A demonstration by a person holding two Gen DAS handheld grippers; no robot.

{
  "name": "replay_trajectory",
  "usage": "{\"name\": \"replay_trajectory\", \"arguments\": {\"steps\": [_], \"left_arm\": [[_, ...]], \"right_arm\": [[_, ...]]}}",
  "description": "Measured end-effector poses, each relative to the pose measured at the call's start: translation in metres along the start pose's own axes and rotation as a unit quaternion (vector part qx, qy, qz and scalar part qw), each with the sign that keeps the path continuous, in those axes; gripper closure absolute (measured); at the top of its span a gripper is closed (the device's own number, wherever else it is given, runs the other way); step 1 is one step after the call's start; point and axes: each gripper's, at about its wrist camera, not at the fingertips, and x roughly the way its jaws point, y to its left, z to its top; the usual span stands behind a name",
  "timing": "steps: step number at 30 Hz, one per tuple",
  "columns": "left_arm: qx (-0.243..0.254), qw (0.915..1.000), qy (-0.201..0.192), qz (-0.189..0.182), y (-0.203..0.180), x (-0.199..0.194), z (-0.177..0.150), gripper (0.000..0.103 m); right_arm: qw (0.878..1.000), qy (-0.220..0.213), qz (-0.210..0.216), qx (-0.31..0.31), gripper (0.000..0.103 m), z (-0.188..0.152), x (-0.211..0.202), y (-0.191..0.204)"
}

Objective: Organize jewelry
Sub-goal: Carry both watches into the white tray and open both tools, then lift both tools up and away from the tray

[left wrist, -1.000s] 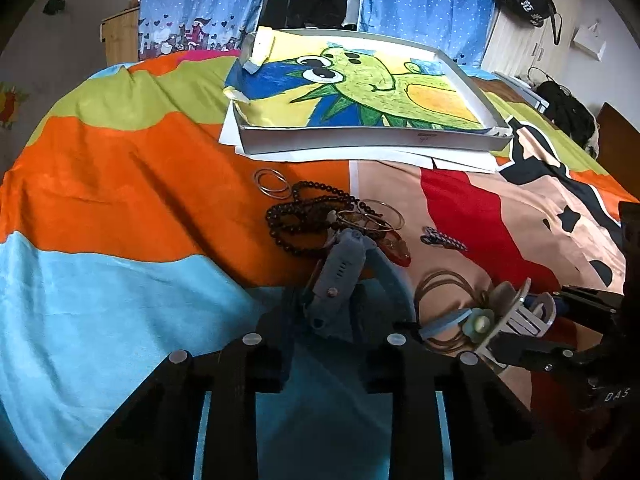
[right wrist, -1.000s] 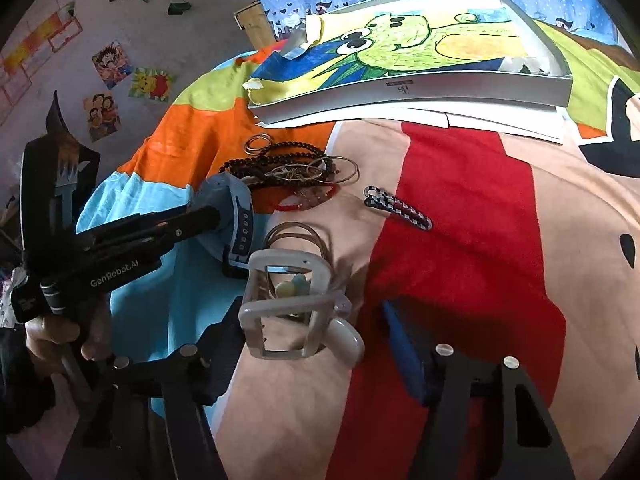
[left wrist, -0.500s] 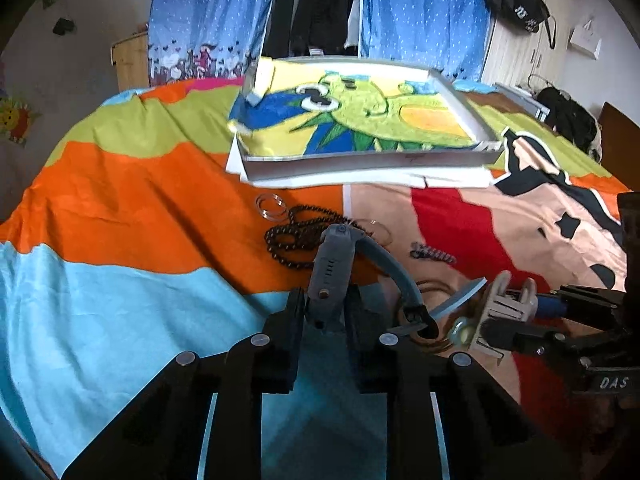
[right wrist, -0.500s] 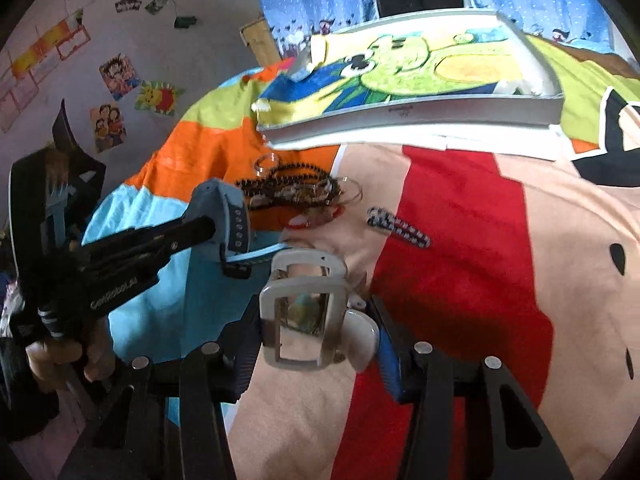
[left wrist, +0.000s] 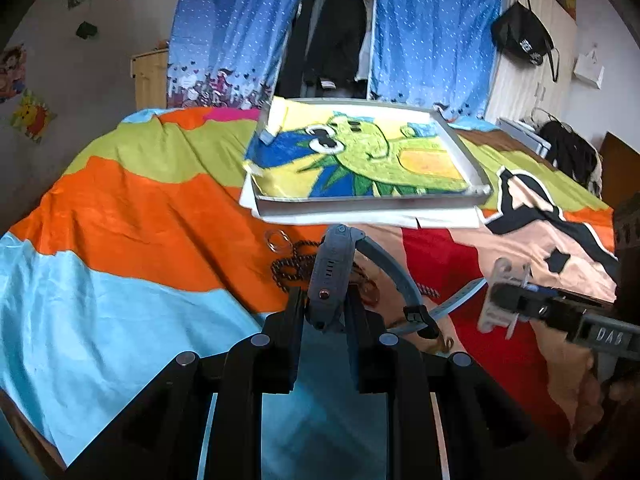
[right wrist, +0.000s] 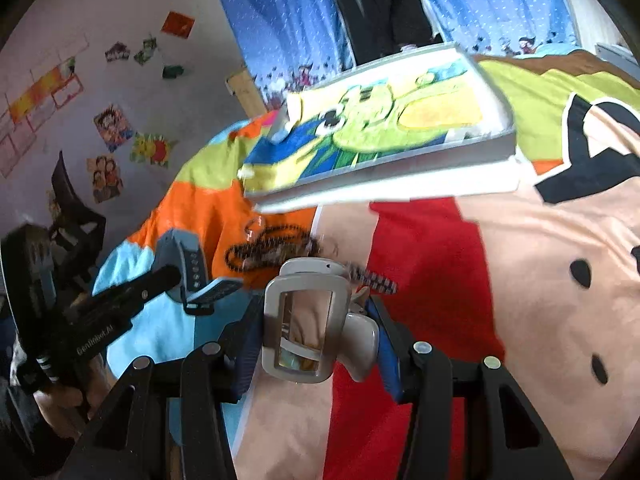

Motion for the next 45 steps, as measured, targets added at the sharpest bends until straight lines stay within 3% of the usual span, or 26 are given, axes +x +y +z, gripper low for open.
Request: {"name": "replay_trajectory", "arguments": {"steps": [7, 12, 18, 22, 29, 34, 37, 39, 45], "left_arm": [[-0.032, 0.999, -0.014, 0.027, 0.005, 0.022, 0.04, 0.087], [-0.056, 0.9976, -0.022, 0.034, 0.009, 0.06, 0.085, 0.087], [-0.093, 0.9947, 0.024, 0.036, 0.02, 0.124, 0.114, 0.087], [-0.09, 0.9933, 0.06, 0.039, 0.023, 0.153, 0.113, 0.087], [-0.089, 0.9906, 0.093, 0.045, 0.024, 0.177, 0.102, 0.086], [-0.093, 0.9898, 0.095, 0.05, 0.025, 0.177, 0.103, 0.084], [-0.098, 0.9894, 0.093, 0.053, 0.025, 0.172, 0.107, 0.07], [-0.103, 0.9898, 0.082, 0.054, 0.025, 0.163, 0.109, 0.053], [-0.121, 0.9889, 0.059, 0.063, 0.023, 0.138, 0.119, 0.044]], "right_arm": [[0.995, -0.093, -0.009, 0.015, 0.055, 0.052, -0.007, -0.023], [0.99, -0.14, -0.033, 0.006, 0.055, 0.096, 0.019, -0.043], [0.991, -0.12, -0.057, 0.01, 0.055, 0.116, 0.069, -0.066], [0.993, -0.093, -0.074, 0.01, 0.055, 0.118, 0.092, -0.081], [0.993, -0.084, -0.076, 0.014, 0.055, 0.122, 0.105, -0.091], [0.994, -0.078, -0.08, 0.016, 0.052, 0.125, 0.107, -0.095], [0.993, -0.082, -0.086, 0.018, 0.034, 0.125, 0.103, -0.094], [0.992, -0.088, -0.085, 0.019, 0.033, 0.126, 0.099, -0.095], [0.989, -0.112, -0.096, 0.019, 0.024, 0.129, 0.079, -0.091]]}}
